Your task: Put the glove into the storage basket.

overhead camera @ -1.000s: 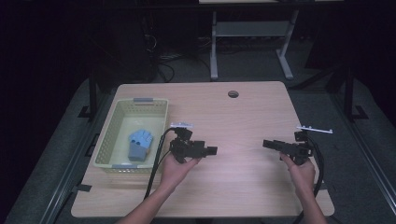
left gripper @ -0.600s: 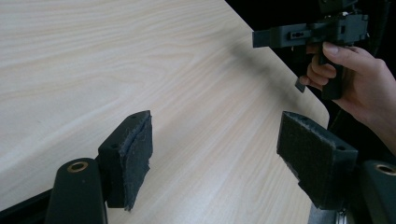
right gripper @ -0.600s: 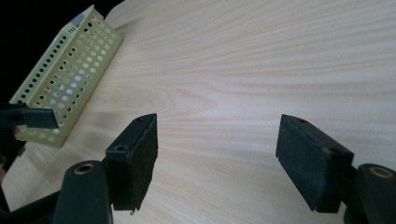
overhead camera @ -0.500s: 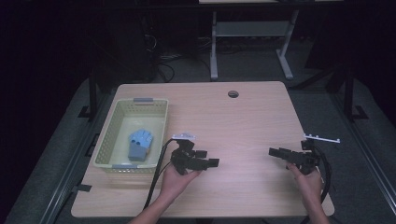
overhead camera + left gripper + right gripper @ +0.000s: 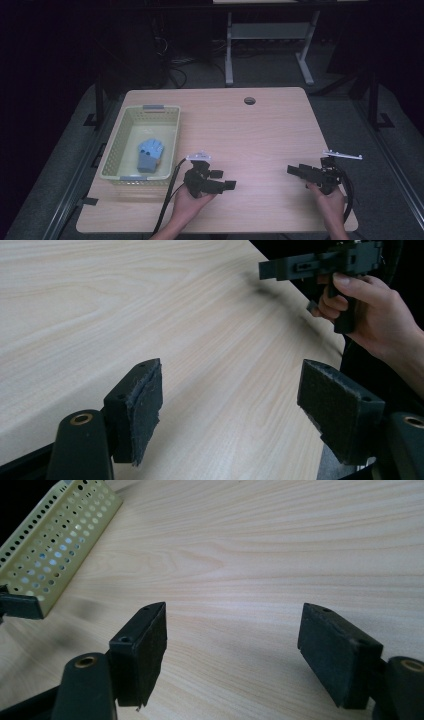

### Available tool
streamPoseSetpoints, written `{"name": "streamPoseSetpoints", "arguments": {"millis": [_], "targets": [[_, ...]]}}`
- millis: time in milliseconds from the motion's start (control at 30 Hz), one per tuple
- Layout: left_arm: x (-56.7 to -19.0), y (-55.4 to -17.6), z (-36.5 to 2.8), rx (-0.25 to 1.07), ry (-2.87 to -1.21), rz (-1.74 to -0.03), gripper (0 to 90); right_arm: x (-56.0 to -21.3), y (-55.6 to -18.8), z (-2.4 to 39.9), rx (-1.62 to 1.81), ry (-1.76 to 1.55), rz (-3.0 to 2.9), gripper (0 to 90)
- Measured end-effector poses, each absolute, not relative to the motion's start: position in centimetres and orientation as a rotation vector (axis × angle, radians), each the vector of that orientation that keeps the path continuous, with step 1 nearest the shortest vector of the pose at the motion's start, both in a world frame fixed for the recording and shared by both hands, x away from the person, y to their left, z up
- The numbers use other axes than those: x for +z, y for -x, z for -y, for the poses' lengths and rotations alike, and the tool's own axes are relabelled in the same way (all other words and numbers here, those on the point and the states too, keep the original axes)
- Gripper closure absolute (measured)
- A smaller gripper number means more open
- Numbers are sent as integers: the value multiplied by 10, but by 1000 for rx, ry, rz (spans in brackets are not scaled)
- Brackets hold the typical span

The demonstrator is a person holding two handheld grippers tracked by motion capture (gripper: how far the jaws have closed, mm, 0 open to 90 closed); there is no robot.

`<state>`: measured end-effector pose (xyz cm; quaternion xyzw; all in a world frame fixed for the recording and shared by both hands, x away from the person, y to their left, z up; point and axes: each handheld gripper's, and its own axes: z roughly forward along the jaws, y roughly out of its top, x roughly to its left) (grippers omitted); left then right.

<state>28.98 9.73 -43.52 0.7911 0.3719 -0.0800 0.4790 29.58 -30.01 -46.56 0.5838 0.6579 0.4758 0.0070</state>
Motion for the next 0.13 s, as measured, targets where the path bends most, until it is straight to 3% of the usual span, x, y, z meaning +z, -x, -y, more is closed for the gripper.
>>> {"name": "streamPoseSetpoints", "arguments": {"millis": [133], "targets": [[-437,-284,-99,-185,-1931,-892,255,-466,-297,295,1471,-1800,-2063,266]]}}
